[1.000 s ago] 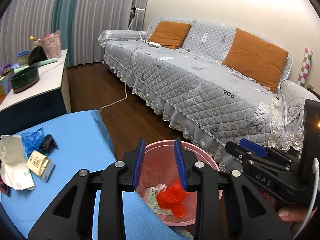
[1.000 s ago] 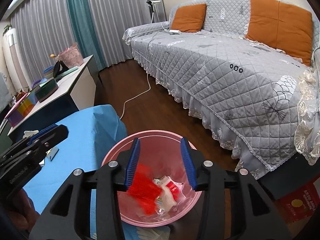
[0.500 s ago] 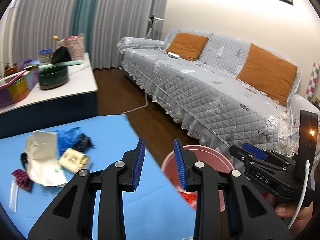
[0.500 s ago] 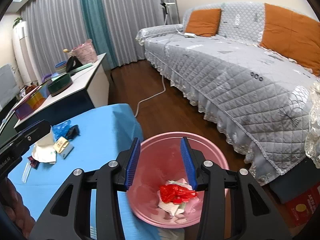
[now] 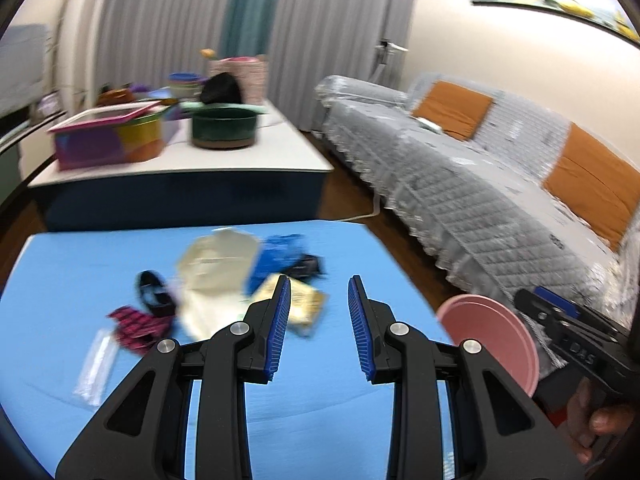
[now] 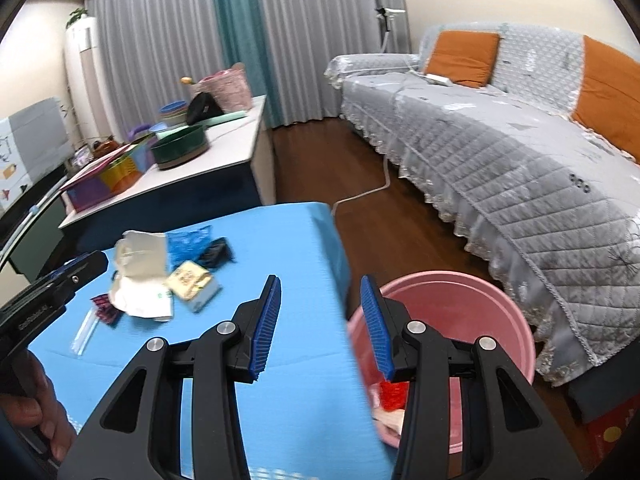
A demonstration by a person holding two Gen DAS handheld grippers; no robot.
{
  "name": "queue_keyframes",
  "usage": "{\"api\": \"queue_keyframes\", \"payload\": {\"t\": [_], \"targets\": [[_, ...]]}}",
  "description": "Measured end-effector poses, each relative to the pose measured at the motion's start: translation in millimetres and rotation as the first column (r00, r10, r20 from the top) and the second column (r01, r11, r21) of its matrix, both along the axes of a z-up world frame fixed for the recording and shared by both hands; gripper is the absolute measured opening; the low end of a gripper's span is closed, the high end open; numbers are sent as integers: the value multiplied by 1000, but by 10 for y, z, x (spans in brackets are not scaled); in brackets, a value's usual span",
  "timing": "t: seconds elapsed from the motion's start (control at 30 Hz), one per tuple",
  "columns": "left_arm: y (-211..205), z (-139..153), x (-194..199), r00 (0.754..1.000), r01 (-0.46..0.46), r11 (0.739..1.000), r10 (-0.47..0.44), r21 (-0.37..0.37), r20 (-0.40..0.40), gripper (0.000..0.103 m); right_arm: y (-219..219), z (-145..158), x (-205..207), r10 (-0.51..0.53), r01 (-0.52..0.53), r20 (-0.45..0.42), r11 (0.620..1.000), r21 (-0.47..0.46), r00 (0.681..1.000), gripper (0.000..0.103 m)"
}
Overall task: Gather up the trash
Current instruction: 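Move both grippers back over the table toward the remaining trash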
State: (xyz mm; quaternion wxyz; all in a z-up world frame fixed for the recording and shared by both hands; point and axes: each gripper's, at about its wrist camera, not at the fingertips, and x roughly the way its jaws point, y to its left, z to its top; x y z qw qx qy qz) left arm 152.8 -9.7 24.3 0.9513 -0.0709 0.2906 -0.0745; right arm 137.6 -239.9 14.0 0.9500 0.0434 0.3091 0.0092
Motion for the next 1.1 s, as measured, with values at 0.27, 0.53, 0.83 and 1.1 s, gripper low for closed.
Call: {"api": "queue_keyframes", "payload": {"t": [0.27, 0.53, 0.83, 1.1], "targets": [[593, -121, 78, 981, -186, 982, 184, -22, -58, 30, 481, -190, 125, 97, -97, -15, 995, -11, 995, 43], [777, -298, 185, 969, -229, 973, 227, -16, -101, 30, 710, -435, 352, 161, -161, -53, 987, 7, 986, 43], [829, -549, 379, 960, -231, 972, 220, -42, -175, 30, 853, -613, 549, 202, -200, -86, 979, 25, 976, 48], [781, -699, 542, 956, -211, 976, 193, -60, -219, 30, 978, -759, 665, 236, -236, -115, 972, 14, 965, 61]]}}
